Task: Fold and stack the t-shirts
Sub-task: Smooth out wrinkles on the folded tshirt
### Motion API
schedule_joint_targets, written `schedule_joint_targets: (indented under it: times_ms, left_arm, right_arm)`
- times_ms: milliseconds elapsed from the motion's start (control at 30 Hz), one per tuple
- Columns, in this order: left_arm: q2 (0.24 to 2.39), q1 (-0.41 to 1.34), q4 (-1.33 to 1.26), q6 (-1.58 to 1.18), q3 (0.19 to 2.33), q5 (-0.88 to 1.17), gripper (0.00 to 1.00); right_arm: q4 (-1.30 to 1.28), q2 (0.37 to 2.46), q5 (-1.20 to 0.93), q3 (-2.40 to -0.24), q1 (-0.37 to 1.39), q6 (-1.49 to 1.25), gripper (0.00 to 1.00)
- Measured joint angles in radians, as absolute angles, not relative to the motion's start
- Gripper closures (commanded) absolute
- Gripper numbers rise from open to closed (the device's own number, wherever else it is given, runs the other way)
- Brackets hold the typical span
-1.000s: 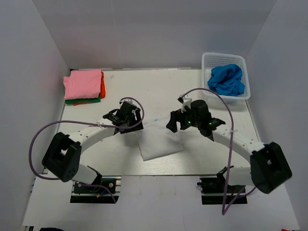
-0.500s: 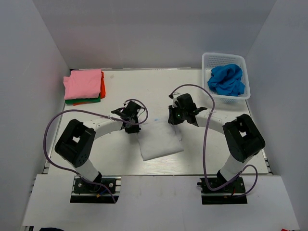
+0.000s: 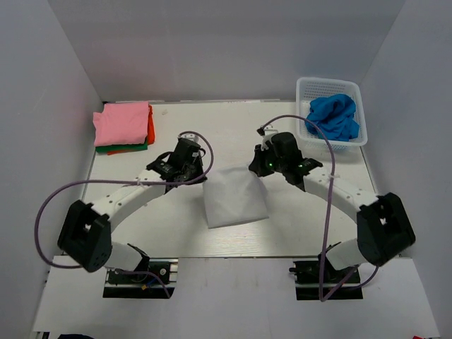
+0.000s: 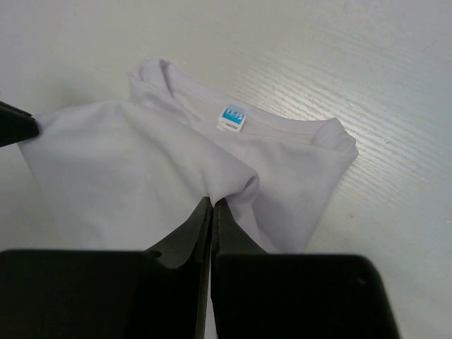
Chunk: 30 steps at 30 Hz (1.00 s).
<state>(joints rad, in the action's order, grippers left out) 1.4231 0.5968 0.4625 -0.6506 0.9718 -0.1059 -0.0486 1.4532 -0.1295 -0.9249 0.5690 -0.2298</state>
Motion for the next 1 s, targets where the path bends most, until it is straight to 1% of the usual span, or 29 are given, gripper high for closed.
schedule_joint_targets:
  times_ms: [100,167,300,433,600,767,800,833,867,900,933,967,1000]
  left_arm:
    - [1.32,0.6,0.432,-0.636,0.961,-0.08,1.0]
    - [1.29,0.602,0.411,-0.627,0.961,-0.067,1.0]
    - [1.317,0.604,0.37,-0.604,0.966,-0.082,1.0]
    - [1.446,0.597,0.358,-0.6,1.017,-0.155,1.0]
    - [1.699,0.573,0.355,-0.612,1.153,-0.275,1.0]
    - [1.879,0.543,0.31,-0.595,1.266,-0.295,1.0]
    - [1.901,0.537,0.302,-0.591,1.283,-0.295,0.82]
    - [1.924,0.531,0.302,-0.582,1.3,-0.296,0.68]
    - [1.946,0.525,0.302,-0.579,1.322,-0.295,0.47]
    - [1.967,0.519,0.3,-0.565,1.341,-0.297,0.25]
    - [1.985,0.512,0.296,-0.557,1.356,-0.297,0.04]
    - [1.997,0.506,0.292,-0.55,1.366,-0.295,0.0]
    - [2.001,0.502,0.291,-0.55,1.372,-0.295,0.0]
  right_arm:
    - [-0.047,1.377,-0.124,-0.909,0.569,-0.249,1.0]
    - [-0.051,1.351,-0.112,-0.899,0.566,-0.26,1.0]
    - [-0.05,1.359,-0.065,-0.886,0.551,-0.286,1.0]
    - [-0.009,1.44,-0.047,-0.885,0.51,-0.315,1.0]
    - [0.067,1.58,-0.028,-0.879,0.434,-0.352,1.0]
    - [0.142,1.709,-0.085,-0.896,0.378,-0.339,1.0]
    - [0.161,1.744,-0.098,-0.908,0.375,-0.331,0.84]
    - [0.172,1.77,-0.104,-0.918,0.374,-0.328,0.72]
    - [0.184,1.794,-0.104,-0.928,0.374,-0.322,0.64]
    - [0.191,1.81,-0.099,-0.936,0.374,-0.316,0.44]
    - [0.199,1.815,-0.095,-0.942,0.373,-0.311,0.4]
    - [0.204,1.814,-0.088,-0.947,0.373,-0.3,0.38]
    - [0.208,1.809,-0.076,-0.953,0.373,-0.299,0.33]
